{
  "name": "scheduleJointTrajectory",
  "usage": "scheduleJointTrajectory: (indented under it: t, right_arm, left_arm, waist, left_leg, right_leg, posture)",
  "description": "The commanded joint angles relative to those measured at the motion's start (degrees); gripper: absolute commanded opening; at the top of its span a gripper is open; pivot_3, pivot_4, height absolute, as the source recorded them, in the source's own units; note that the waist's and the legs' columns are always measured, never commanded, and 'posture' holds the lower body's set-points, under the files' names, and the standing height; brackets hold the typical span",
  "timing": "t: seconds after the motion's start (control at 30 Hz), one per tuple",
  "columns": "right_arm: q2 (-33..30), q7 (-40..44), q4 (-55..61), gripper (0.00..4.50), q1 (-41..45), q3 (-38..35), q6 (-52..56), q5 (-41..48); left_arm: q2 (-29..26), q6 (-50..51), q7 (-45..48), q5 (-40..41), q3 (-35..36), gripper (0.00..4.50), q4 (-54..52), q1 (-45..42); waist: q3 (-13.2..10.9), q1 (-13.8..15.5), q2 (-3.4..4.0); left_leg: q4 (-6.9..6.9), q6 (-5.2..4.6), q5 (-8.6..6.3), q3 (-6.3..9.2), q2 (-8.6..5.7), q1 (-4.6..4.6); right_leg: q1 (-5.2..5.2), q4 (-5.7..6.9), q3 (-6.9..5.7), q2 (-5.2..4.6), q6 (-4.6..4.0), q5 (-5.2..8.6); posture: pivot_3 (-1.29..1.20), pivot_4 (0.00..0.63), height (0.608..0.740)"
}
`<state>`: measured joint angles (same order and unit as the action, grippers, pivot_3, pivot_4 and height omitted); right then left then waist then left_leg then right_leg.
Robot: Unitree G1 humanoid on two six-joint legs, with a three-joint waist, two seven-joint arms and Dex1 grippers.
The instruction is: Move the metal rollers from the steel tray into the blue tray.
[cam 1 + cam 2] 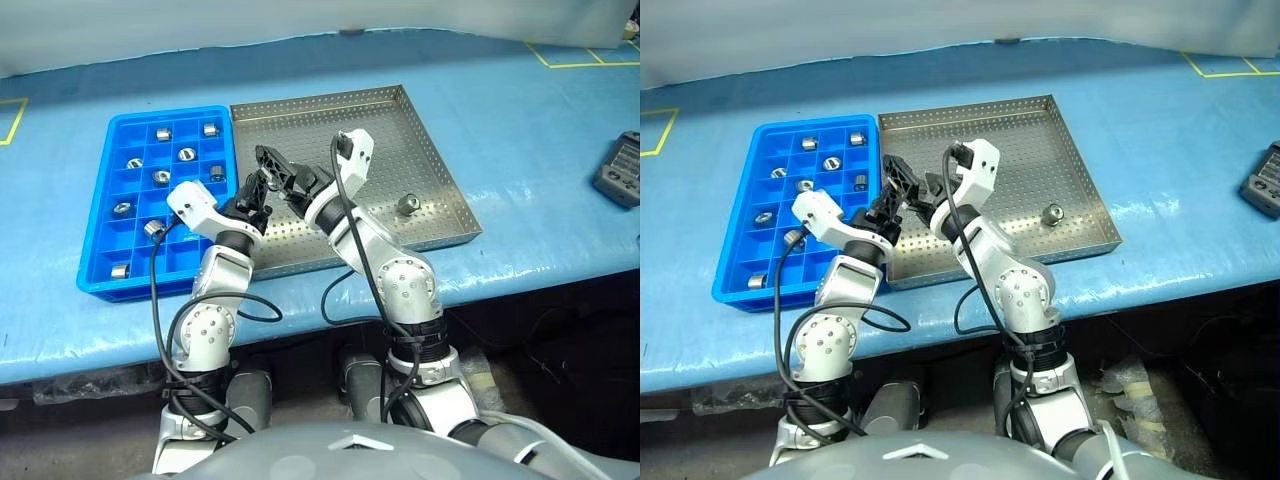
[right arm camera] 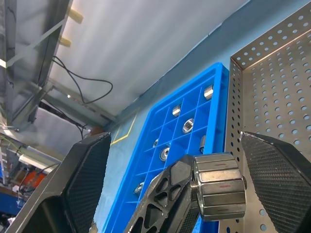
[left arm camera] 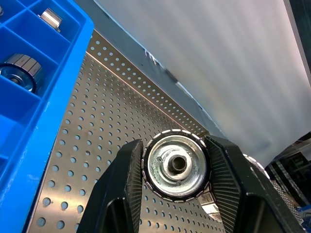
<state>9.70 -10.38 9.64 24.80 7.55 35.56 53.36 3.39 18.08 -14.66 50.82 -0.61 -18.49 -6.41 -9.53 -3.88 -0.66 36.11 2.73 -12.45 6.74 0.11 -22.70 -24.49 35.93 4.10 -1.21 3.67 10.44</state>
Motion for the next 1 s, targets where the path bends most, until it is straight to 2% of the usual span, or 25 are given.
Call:
scheduleJointTrajectory:
  t: [0.03, 0.6, 0.7, 0.97, 1.0]
  right_arm:
    - [7.07, 0.05, 1.05, 4.50, 4.45, 0.66, -1.30, -0.19]
    - [6.17, 0.69, -0.88, 4.50, 2.30, 1.42, -0.90, -1.85]
    - [6.25, 0.55, -1.49, 3.95, 2.02, 1.19, -0.92, -2.22]
    - [6.50, 0.26, -2.19, 1.36, 1.95, 0.77, -0.91, -2.41]
    - [6.50, 0.26, -2.22, 1.32, 1.95, 0.75, -0.92, -2.40]
  left_arm:
    - [7.46, -2.04, -0.28, 0.86, -1.70, 1.71, -3.24, -0.27]
    - [7.30, -3.46, -1.22, 3.60, -2.37, 1.71, -4.29, -0.36]
    - [7.26, -3.56, -1.40, 4.12, -2.62, 1.71, -4.28, -0.29]
    - [7.23, -3.43, -1.68, 4.81, -3.02, 1.71, -4.28, -0.22]
    - [7.22, -3.44, -1.71, 4.84, -3.05, 1.71, -4.28, -0.21]
  waist:
    - [0.00, -0.01, 0.00]
    - [0.00, 0.07, 0.00]
    - [0.00, 0.06, 0.00]
    - [-0.01, 0.06, 0.01]
    - [-0.01, 0.06, 0.01]
  left_leg:
    - [0.00, 0.00, 0.00, 0.00, 0.00, 0.00]
    - [0.00, 0.00, 0.00, 0.00, 0.00, -0.01]
    - [0.00, 0.00, 0.00, 0.00, 0.00, -0.02]
    - [-0.02, 0.00, 0.00, 0.00, 0.00, -0.03]
    - [-0.03, 0.00, 0.00, 0.00, 0.00, -0.03]
  right_leg:
    - [0.00, 0.00, 0.00, 0.00, 0.00, 0.00]
    - [-0.01, -0.02, 0.00, 0.00, -0.01, 0.01]
    - [-0.01, -0.02, 0.00, 0.00, -0.01, 0.01]
    - [-0.03, -0.04, 0.00, 0.00, -0.02, 0.02]
    - [-0.02, -0.04, 0.00, 0.00, -0.02, 0.02]
  posture:
    - [-0.01, 0.150, 0.740]
    - [0.00, 0.150, 0.740]
    - [0.00, 0.150, 0.740]
    - [0.00, 0.150, 0.740]
    - [0.00, 0.150, 0.740]
